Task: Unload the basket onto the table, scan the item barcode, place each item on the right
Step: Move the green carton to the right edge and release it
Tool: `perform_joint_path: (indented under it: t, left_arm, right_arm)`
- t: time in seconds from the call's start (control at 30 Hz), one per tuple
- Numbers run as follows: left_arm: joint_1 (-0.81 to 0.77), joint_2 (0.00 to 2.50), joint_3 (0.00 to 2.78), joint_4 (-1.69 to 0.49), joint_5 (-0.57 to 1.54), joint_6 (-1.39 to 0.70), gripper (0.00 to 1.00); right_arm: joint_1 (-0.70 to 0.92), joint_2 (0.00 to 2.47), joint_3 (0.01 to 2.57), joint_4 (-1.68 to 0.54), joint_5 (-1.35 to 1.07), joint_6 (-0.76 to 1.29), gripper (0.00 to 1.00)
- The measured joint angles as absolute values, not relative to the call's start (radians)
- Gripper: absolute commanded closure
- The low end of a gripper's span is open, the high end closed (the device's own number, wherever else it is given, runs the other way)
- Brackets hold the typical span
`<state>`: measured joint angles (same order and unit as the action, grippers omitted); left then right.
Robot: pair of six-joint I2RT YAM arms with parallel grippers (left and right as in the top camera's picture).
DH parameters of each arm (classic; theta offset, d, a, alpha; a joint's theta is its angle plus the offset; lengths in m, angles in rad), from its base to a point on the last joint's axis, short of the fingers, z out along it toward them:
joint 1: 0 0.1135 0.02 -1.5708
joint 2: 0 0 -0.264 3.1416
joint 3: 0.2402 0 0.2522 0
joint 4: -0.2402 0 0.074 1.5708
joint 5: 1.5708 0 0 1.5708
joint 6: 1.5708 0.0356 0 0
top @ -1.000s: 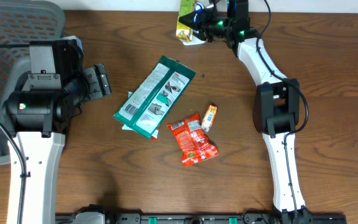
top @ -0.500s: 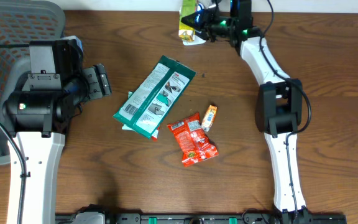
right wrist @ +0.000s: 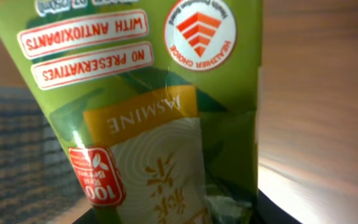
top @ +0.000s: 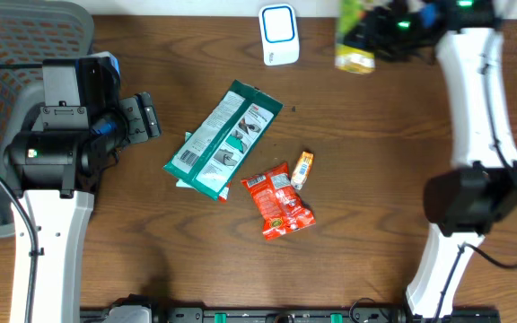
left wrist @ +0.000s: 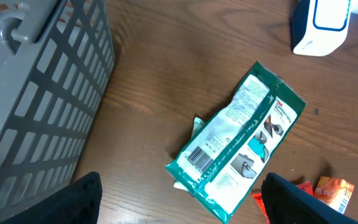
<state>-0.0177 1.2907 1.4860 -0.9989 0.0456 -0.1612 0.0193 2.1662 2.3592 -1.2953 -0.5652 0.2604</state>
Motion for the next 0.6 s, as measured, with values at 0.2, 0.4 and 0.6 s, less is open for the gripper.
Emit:
perform_joint_path:
  t: [0.2, 0.4, 0.6]
  left_arm:
    - [-0.018, 1.291, 1.486, -0.999, 0.046, -0.161, 0.17]
    - [-0.018, 1.291, 1.486, -0.999, 0.046, -0.161, 0.17]
    - [-0.018, 1.291, 1.486, -0.999, 0.046, -0.161, 0.17]
  right_arm:
    - [-0.076, 2.158, 2.337, -1.531, -0.159, 0.147, 0.6]
    - [-0.154, 2.173, 2.159, -1.499, 0.134, 0.144, 0.6]
    - [-0.243, 2.185, 1.971, -1.348, 0.213, 0.144, 0.6]
